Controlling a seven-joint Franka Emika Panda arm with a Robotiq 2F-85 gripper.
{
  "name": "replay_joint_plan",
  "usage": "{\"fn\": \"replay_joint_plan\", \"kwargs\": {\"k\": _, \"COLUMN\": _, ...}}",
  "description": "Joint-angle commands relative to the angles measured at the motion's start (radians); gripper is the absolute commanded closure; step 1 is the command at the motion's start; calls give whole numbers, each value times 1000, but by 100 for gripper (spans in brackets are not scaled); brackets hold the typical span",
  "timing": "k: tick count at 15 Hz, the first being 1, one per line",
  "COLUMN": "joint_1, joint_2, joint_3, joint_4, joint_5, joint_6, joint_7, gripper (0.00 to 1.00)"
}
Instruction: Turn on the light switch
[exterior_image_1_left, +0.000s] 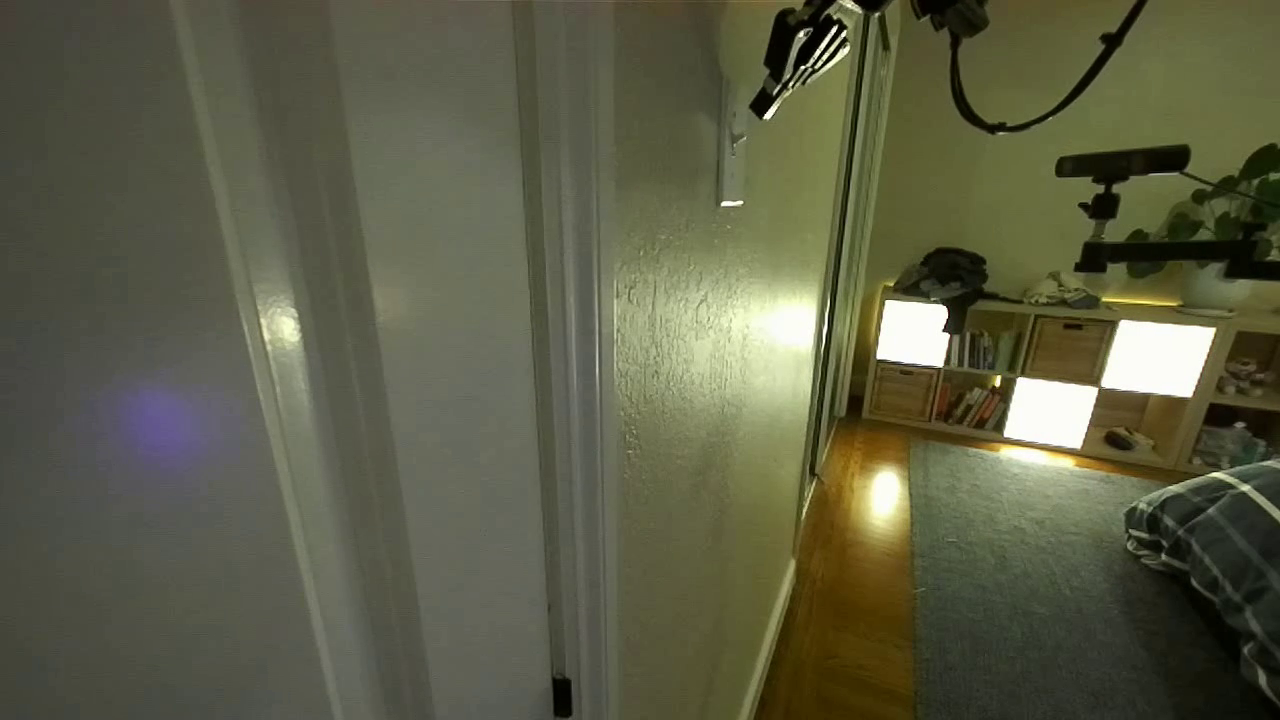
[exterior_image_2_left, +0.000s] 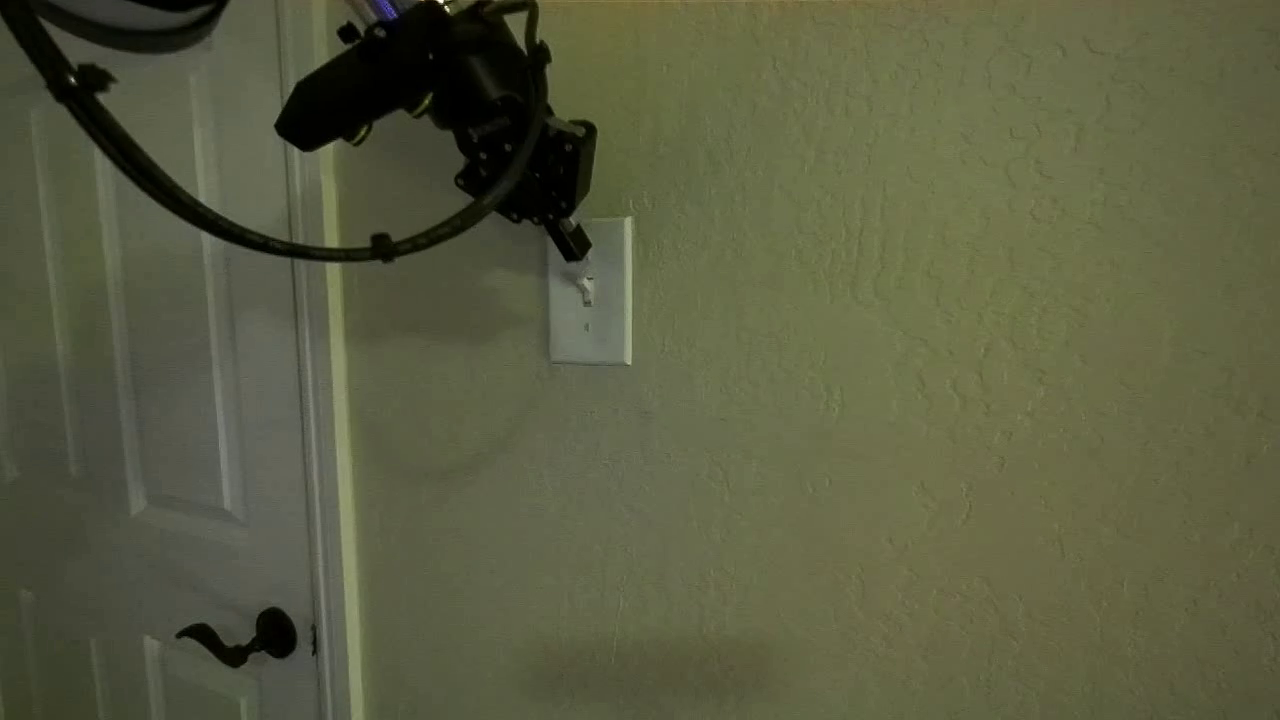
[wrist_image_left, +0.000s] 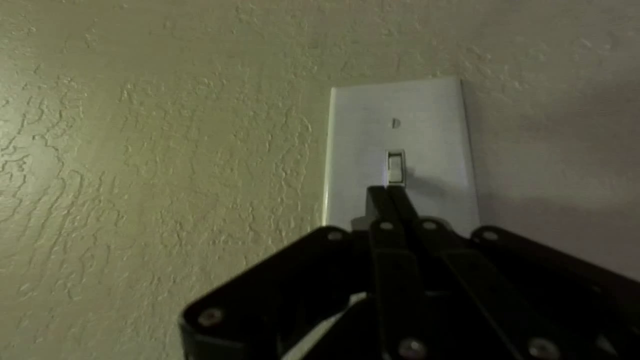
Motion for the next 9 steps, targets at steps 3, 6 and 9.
{"fn": "replay_joint_plan", "kwargs": {"k": 3, "joint_1": -1, "joint_2": -37, "joint_3": -9, "joint_4": -38, "joint_5": -96, "joint_6": -108, "joint_7": 88, "gripper": 96}}
{"fn": "replay_joint_plan", "kwargs": {"k": 6, "joint_1": -5, "joint_2": -39, "joint_3": -16, "joint_4": -57, "joint_5": -151, "joint_6": -258, "joint_7": 115, "gripper": 96}}
{"fn": "replay_joint_plan", "kwargs": {"k": 9, "joint_1": -3, "joint_2": -32, "joint_3": -18, "joint_4": -63, "joint_5": -156, "joint_6": -422, "joint_7": 114, "gripper": 96}}
